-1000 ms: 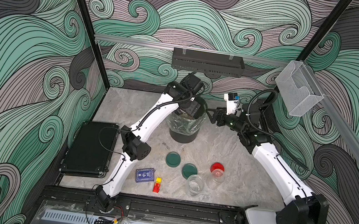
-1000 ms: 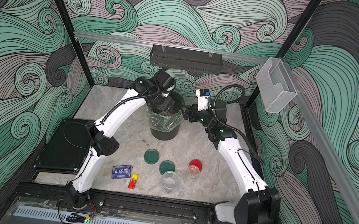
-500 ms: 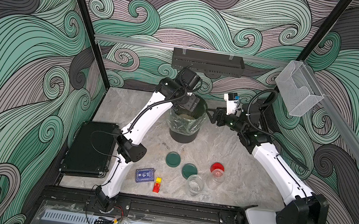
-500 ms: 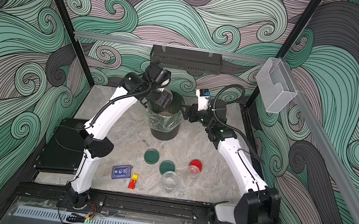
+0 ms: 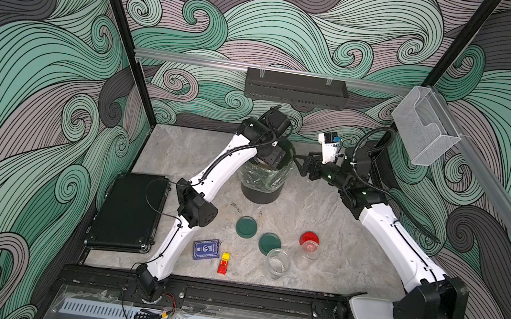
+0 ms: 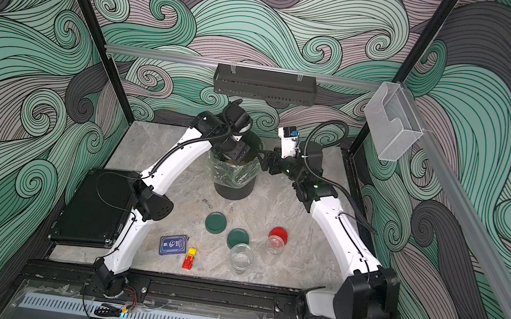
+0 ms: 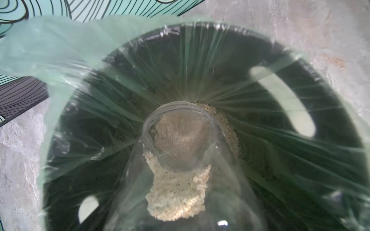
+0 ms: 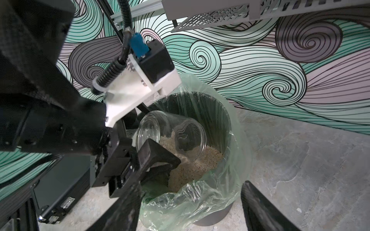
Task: Empty expired oatmeal from jars
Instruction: Pour the expired oatmeal into the trash bin.
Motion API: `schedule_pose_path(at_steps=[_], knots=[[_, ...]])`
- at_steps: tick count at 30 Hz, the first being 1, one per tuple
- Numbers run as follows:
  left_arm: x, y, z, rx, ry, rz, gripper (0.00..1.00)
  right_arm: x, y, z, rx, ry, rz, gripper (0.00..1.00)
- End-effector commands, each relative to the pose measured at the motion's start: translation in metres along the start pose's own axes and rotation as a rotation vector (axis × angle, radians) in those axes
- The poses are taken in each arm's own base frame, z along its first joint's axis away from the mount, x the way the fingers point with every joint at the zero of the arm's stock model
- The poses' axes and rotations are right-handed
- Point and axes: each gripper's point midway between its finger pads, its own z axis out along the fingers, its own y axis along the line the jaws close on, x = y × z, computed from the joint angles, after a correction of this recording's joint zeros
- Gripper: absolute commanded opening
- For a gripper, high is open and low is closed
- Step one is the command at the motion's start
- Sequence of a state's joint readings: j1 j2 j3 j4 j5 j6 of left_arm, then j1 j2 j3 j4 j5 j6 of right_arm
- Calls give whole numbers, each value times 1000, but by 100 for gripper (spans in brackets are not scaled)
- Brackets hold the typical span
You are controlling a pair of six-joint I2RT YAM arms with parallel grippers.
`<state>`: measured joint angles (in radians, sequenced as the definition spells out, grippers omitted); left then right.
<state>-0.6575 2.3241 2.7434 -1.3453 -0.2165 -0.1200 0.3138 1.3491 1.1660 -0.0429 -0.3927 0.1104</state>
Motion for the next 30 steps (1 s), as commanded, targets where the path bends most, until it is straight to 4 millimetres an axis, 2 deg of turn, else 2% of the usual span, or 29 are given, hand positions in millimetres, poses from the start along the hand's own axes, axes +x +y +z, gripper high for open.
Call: schedule_pose_path(at_steps=[1,6,10,11,19,30], knots=[[-33,15,-61,18,-177,-54,0,-23,10,-15,-26,-95,-191,79],[-37,14,-85,87,-218,-79,0,-31,38,-28,-130,-208,-557,88],[-38,9,-100,161,-235,-91,0,-16,50,-28,-194,-231,-865,99],[-39,9,-103,178,-239,-96,0,-15,50,-27,-197,-237,-903,99],[-40,7,-122,270,-261,-106,0,-20,53,-13,-289,-272,-977,99],[-42,3,-137,354,-279,-128,0,-38,63,24,-324,-333,-970,99]])
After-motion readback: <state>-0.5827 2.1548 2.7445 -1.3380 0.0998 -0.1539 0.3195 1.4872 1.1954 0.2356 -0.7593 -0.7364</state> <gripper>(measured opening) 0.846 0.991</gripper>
